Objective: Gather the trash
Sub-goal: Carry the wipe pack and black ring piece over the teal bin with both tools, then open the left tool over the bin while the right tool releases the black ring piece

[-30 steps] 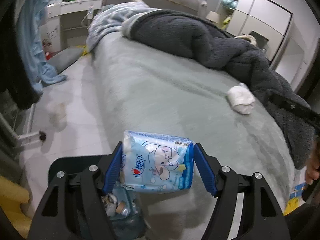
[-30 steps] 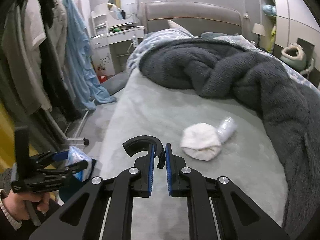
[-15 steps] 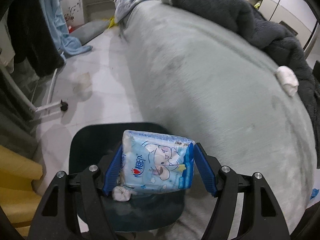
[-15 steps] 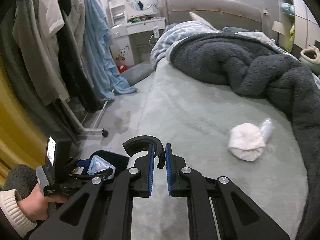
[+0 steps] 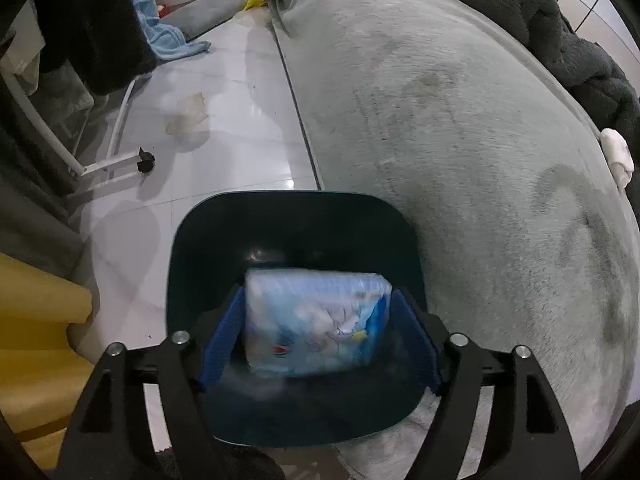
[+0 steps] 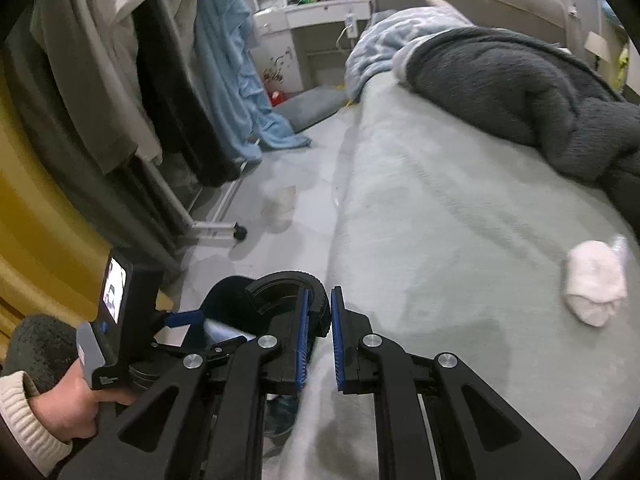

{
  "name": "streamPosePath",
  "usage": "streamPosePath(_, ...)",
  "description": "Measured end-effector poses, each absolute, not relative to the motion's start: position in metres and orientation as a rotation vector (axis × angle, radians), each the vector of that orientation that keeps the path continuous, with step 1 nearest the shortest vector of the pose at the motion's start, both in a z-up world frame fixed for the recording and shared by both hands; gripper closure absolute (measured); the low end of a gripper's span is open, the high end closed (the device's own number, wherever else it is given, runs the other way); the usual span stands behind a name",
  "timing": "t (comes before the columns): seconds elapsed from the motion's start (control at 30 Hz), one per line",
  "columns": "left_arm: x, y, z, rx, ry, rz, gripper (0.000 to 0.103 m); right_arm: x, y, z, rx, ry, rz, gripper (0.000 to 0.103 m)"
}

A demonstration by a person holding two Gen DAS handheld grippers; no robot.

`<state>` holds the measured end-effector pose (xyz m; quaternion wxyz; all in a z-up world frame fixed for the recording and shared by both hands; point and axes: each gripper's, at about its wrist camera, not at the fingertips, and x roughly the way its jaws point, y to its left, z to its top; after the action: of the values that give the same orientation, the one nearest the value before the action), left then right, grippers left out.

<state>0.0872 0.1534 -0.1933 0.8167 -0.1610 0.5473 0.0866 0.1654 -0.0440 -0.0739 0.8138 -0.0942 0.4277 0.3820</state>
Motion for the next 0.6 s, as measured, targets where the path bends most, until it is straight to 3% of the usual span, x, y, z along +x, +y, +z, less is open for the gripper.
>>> streamPosePath(0.2,0.075,0.176,-0.190,-0.378,1.157,0.220,0.010,0.156,-0.007,-0.094,-0.265,0.953,0.852,0.092)
streamPosePath(0.6,0.054,0.221,-0.168,-0.441,1.048,0.267,0.008,0.153,0.034,-0.148,-0.340,1.093,0.869,0.092)
